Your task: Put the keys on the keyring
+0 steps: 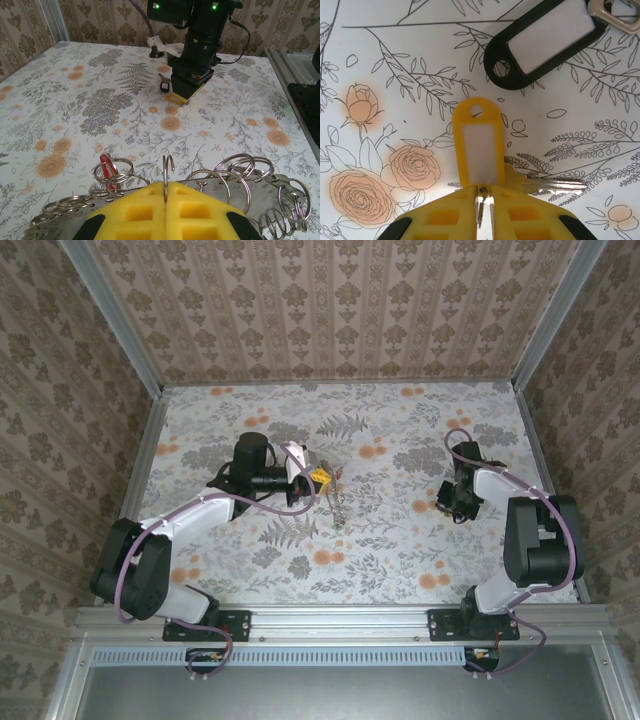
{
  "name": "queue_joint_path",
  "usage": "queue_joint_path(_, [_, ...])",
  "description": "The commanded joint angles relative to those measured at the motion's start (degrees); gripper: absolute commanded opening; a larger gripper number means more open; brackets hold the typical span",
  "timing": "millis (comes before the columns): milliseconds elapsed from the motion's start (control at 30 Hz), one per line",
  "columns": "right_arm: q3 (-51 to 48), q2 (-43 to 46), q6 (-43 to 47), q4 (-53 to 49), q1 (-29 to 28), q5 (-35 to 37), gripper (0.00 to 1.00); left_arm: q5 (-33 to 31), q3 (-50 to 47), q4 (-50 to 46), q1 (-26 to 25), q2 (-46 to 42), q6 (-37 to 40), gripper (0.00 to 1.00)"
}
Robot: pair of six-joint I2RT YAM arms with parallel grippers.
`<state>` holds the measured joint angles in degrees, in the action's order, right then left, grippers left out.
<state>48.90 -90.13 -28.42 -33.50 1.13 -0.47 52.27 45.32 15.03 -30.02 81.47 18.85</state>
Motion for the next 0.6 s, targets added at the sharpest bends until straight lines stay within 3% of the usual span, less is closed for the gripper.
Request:
queue_joint_path(0, [1.67, -0.10, 1.00, -3.74, -0.83, 3.73, 0.19, 1.50, 0.05, 0.44, -0.39, -1.18, 0.23, 0.00])
queue_joint_path(233, [2.38, 0.81, 1.35, -5.02, -1.56, 4.64, 0.17, 1.39, 0.29, 0.36, -0.39, -1.17, 0.48, 0.00])
queue_joint_path(367, [2.25, 0.62, 1.48, -4.49, -1.65, 4.52, 0.10, 1.58, 0.37, 0.11, -0.34, -1.14, 0.57, 0.00])
queue_joint_path(567, [2.42, -0.09, 1.52, -3.91, -1.92, 3.63, 0.13, 1.91, 0.41, -0.38, -0.30, -0.97, 0.66, 0.00])
